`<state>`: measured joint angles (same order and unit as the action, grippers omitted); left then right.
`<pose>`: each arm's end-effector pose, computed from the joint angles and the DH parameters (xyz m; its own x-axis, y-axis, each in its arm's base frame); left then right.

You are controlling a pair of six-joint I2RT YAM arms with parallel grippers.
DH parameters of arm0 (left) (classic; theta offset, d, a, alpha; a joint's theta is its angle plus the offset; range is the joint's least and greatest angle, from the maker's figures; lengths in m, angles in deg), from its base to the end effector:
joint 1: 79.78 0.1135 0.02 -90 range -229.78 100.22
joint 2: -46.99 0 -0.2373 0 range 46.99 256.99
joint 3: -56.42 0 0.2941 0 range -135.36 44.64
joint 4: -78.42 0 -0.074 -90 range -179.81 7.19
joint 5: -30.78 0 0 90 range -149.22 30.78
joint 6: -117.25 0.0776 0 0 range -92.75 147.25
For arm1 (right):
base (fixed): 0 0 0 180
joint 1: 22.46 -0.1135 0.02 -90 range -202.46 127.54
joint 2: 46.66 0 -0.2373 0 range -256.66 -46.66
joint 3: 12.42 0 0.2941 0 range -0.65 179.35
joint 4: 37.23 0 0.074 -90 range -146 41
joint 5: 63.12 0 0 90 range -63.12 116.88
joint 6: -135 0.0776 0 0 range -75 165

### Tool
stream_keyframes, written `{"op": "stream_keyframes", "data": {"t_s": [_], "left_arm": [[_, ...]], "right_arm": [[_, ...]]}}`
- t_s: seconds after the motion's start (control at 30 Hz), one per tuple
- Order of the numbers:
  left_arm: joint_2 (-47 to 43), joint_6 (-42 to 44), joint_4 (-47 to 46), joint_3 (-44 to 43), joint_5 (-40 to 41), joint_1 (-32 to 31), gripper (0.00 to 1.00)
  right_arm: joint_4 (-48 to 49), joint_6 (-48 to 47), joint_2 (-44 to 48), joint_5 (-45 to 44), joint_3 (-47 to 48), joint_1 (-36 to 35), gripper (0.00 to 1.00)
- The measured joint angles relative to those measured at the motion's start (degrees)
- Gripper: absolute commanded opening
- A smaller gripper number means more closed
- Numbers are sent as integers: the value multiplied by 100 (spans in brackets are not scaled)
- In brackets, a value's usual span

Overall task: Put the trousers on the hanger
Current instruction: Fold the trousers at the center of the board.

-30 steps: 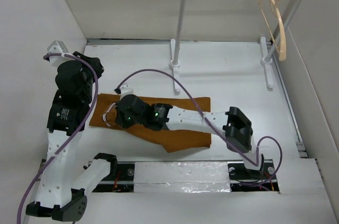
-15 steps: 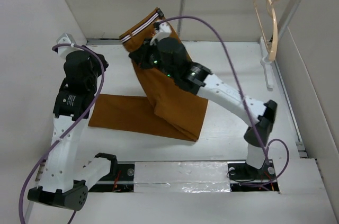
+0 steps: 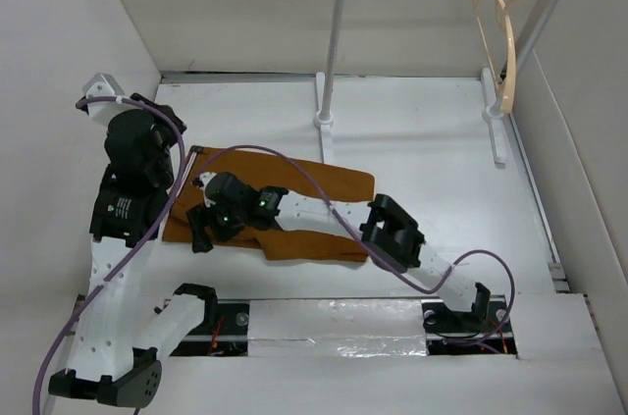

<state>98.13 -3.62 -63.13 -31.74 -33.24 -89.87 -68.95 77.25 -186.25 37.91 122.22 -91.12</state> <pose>0.2517 -0.0103 0.4718 0.1193 -0.4897 -0.8637 -0.2475 0.8278 -0.5035 0.2097 0.5774 0.1523 -0.7014 -0.3561 -0.6174 -0.7045 0.4780 0.5246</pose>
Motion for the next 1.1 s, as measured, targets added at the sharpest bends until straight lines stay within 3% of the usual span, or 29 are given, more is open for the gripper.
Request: {"op": "stream_keyframes", "data": {"t_s": [0.1, 0.2, 0.23, 0.33, 0.5, 0.57, 0.63, 0.67, 0.83, 0.93, 1.1], "left_arm": [[-50, 9, -175, 280, -44, -2, 23], [-122, 2, -267, 813, -254, 0, 26], [-120, 0, -337, 1001, -358, 0, 27], [-85, -83, -623, 1867, -848, -2, 26], [236, -439, -896, 3318, -1644, -455, 26], [269, -605, -981, 3727, -1882, -780, 26], [321, -730, -1099, 3954, -2096, -990, 26], [376, -785, -1211, 4035, -2157, -1012, 25], [820, -1023, -1668, 4358, -2260, -1005, 25], [975, -1215, -1788, 4568, -2280, -1005, 25], [1012, -1665, -1950, 4937, -2400, -846, 26]], "right_arm": [[44, -61, 743, 63, -820, 98, 82], [103, -122, 1934, 81, -1694, 459, 77], [160, -149, 2402, 63, -1947, 614, 63], [516, -284, 3947, -107, -2964, 1091, 0], [769, -271, 6266, -382, -5313, 1550, 0], [743, -229, 6837, -431, -6347, 1609, 20], [472, -122, 7163, -527, -7230, 1620, 48], [352, -31, 7291, -560, -7643, 1639, 51], [-122, 385, 8124, -695, -9095, 1978, 62], [-184, 625, 8321, -745, -9331, 2334, 68], [358, 721, 8124, -387, -9637, 2627, 68]]}}
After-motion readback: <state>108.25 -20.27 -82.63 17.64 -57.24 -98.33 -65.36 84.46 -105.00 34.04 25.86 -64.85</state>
